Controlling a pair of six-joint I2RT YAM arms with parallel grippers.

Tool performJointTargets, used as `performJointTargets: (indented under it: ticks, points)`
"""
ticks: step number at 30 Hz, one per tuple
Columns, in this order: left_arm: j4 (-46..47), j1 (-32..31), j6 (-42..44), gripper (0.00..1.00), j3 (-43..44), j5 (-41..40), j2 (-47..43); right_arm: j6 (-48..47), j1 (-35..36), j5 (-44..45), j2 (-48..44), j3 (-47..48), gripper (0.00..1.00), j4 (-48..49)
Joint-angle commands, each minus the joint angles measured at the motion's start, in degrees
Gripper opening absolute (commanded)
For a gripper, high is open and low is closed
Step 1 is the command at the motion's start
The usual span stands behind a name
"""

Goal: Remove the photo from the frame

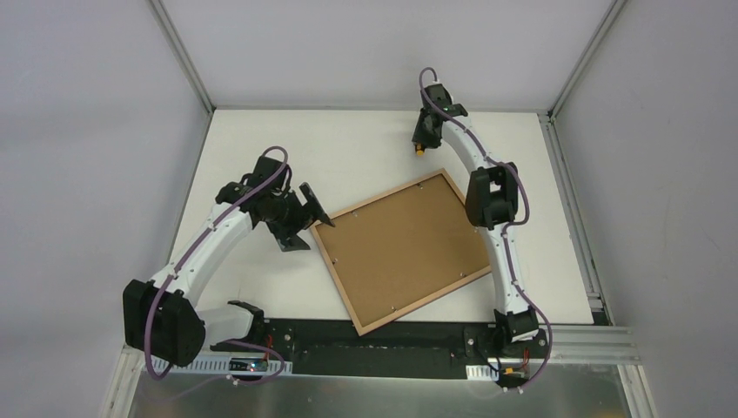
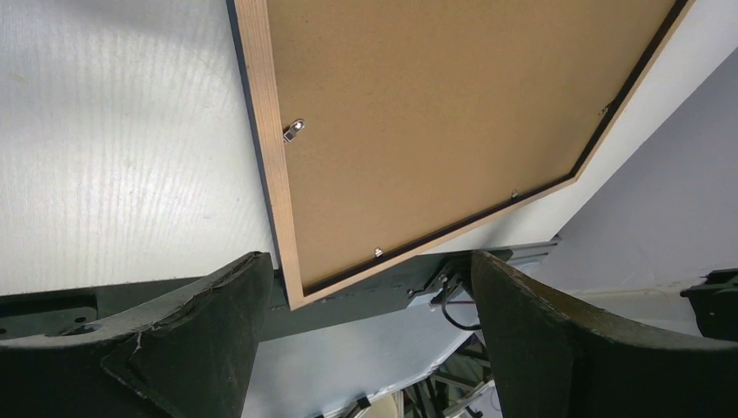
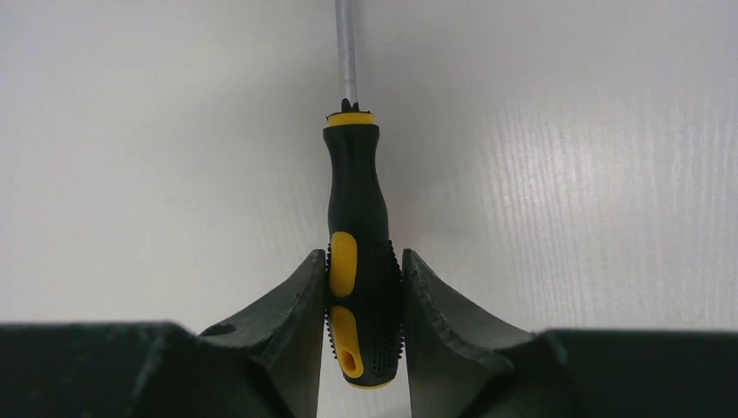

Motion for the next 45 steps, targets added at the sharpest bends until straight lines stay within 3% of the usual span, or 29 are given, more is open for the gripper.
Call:
performJointTargets:
  ticks: [1, 7, 11, 18, 24, 28, 34, 42, 45]
  points:
    - [-0.62, -0.42, -3.16, 0.87, 0.55, 1.92, -3.91, 6.39, -1.18, -7.0, -7.55, 3.15, 0.0, 0.11]
    - [0.4, -0.41, -5.66, 0.88, -0.54, 2.17, -7.45, 15.37, -1.51, -26.78, -20.69, -13.53, 0.0, 1.27]
    - [3.46, -0.48, -8.74, 0.88, -1.83, 3.78, -8.44, 17.26, 1.78, -37.72, -32.98, -34.93, 0.0, 5.18]
    - [13.16, -2.16, -17.91, 0.9, -4.89, 7.27, -8.18, 19.7, 11.26, -43.43, -58.86, -69.27, 0.0, 16.1]
    - [23.72, -7.38, -29.09, 0.93, -7.43, 8.58, -5.19, 21.32, 21.05, -42.01, -70.71, -87.14, 0.0, 25.51]
    - [25.57, -10.74, -33.23, 0.92, -7.14, 5.62, -3.53, 20.3, 25.71, -36.35, -75.85, -90.93, 0.0, 26.92]
    - [27.05, -13.16, -40.0, 0.91, -8.07, 3.81, -1.0, 18.89, 26.45, -30.98, -81.36, -91.62, 0.0, 25.96]
    - [27.48, -15.88, -42.23, 0.92, -3.15, 6.53, 7.09, 17.29, 27.08, -31.61, -80.58, -87.86, 0.0, 25.65]
    - [27.64, -17.4, -40.97, 0.81, -0.94, 6.84, 10.49, 16.51, 27.23, -31.25, -80.5, -86.25, 0.0, 24.55]
